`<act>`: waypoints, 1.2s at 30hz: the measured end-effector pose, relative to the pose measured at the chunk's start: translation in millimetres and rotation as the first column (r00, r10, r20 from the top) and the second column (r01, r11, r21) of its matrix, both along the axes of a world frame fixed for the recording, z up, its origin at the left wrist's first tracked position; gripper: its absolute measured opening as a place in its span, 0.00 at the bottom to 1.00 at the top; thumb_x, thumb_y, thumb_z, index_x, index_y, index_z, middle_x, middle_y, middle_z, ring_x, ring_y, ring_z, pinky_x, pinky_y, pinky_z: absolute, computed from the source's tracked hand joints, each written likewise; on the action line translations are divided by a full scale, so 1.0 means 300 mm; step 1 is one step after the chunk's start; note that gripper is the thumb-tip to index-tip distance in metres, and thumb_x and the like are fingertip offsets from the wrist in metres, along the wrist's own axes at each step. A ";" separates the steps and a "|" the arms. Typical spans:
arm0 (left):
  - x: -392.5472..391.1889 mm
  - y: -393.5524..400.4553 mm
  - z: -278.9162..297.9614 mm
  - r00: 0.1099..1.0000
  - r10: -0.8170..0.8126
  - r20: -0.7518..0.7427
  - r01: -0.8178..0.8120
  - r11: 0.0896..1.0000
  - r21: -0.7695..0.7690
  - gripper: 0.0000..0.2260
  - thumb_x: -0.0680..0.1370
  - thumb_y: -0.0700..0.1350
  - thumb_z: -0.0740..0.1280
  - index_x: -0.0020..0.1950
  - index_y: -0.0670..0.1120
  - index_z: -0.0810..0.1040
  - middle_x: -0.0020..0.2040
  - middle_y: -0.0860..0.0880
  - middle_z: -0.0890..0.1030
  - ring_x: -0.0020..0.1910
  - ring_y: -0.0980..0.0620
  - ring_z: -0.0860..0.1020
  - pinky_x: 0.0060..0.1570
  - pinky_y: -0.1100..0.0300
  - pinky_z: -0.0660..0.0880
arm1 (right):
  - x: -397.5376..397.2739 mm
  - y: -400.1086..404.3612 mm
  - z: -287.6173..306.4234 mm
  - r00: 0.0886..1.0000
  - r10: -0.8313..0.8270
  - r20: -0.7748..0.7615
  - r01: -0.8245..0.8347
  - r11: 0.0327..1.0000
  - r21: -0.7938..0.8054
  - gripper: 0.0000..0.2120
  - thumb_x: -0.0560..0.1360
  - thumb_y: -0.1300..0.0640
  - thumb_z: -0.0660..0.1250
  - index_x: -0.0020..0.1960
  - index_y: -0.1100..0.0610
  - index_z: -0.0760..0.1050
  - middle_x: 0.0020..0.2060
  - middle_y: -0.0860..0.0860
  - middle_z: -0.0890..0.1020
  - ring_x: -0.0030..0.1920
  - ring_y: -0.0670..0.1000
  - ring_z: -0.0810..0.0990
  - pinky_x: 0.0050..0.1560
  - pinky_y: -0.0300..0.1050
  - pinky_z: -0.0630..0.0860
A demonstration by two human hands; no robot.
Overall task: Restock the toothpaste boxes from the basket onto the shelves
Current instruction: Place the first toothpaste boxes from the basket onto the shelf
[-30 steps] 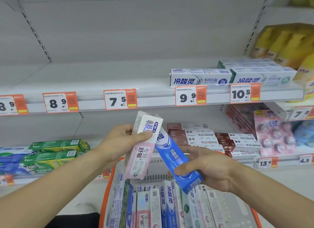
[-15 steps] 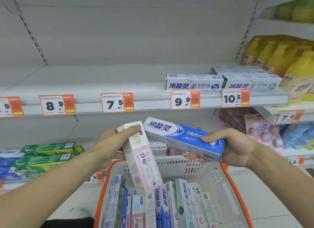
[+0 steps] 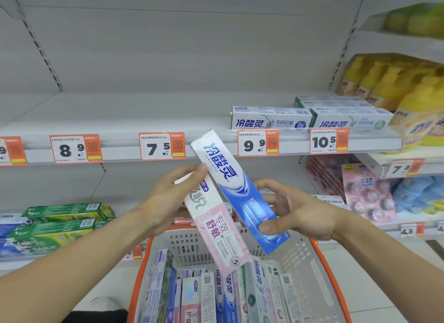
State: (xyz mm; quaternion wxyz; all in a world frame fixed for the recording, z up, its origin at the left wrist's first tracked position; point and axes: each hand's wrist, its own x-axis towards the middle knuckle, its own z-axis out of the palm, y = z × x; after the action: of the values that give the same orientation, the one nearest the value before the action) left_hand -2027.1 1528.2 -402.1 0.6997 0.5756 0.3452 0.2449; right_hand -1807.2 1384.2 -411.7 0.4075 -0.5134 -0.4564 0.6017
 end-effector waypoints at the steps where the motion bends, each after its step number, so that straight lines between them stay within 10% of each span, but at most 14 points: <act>1: -0.001 -0.002 0.005 1.000 0.013 0.017 -0.014 1.000 0.010 0.18 0.70 0.57 0.69 0.56 0.49 0.81 0.44 0.45 0.86 0.36 0.51 0.83 0.32 0.58 0.79 | -0.003 0.005 0.005 0.999 -0.007 0.044 0.007 1.000 0.003 0.31 0.69 0.72 0.73 0.69 0.61 0.66 0.62 0.61 0.81 0.56 0.57 0.81 0.55 0.49 0.78; 8: -0.050 0.062 0.020 0.933 0.339 0.120 -0.346 0.937 0.042 0.15 0.73 0.56 0.71 0.51 0.47 0.80 0.41 0.49 0.85 0.38 0.51 0.83 0.42 0.51 0.80 | -0.067 0.152 0.160 0.906 -0.277 0.320 0.216 0.953 0.213 0.30 0.72 0.71 0.73 0.69 0.51 0.74 0.57 0.49 0.85 0.56 0.44 0.83 0.50 0.41 0.81; 13: -0.129 0.116 0.016 0.874 0.472 0.114 -0.477 0.879 0.020 0.17 0.76 0.57 0.69 0.51 0.43 0.78 0.37 0.47 0.84 0.38 0.51 0.84 0.37 0.54 0.83 | -0.126 0.390 0.361 0.693 -0.364 0.623 0.046 0.884 0.465 0.28 0.73 0.72 0.71 0.68 0.51 0.74 0.57 0.46 0.82 0.43 0.34 0.82 0.45 0.29 0.76; 20: -0.208 0.146 0.028 0.885 0.456 0.094 -0.460 0.888 0.020 0.24 0.76 0.58 0.69 0.56 0.37 0.76 0.37 0.46 0.85 0.37 0.51 0.85 0.41 0.52 0.83 | -0.099 0.695 0.395 0.579 -0.201 0.790 -0.042 0.960 0.275 0.29 0.69 0.74 0.71 0.66 0.52 0.77 0.56 0.53 0.85 0.52 0.53 0.84 0.58 0.51 0.81; 29: -0.185 0.132 0.037 0.901 0.426 0.082 -0.430 0.902 0.033 0.20 0.75 0.58 0.70 0.52 0.41 0.78 0.35 0.47 0.85 0.35 0.52 0.84 0.40 0.51 0.83 | -0.051 0.738 0.360 0.469 -0.095 0.878 -0.096 0.983 0.157 0.28 0.71 0.70 0.71 0.68 0.52 0.75 0.55 0.50 0.84 0.53 0.55 0.83 0.43 0.41 0.81; 32: -0.172 0.125 0.031 0.899 0.433 0.062 -0.436 0.898 0.054 0.20 0.74 0.58 0.71 0.50 0.41 0.78 0.36 0.46 0.86 0.35 0.52 0.84 0.49 0.43 0.81 | -0.034 0.735 0.363 0.316 -0.031 0.948 -0.155 0.984 0.084 0.29 0.71 0.62 0.74 0.69 0.46 0.73 0.58 0.46 0.80 0.63 0.56 0.78 0.60 0.58 0.78; 36: -0.154 0.119 0.030 0.900 0.431 0.063 -0.435 0.899 0.051 0.22 0.74 0.58 0.71 0.52 0.39 0.78 0.37 0.45 0.85 0.34 0.51 0.83 0.48 0.43 0.82 | 0.009 0.718 0.378 0.016 -0.097 0.995 -0.187 0.977 0.098 0.31 0.74 0.42 0.72 0.74 0.41 0.67 0.74 0.52 0.69 0.75 0.56 0.64 0.74 0.57 0.63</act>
State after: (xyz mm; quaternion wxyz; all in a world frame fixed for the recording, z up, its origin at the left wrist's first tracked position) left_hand -2073.2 1564.0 -393.1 0.6175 0.5001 0.4390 0.4194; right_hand -1804.5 1599.6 -298.2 0.0003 -0.7280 -0.6849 0.0314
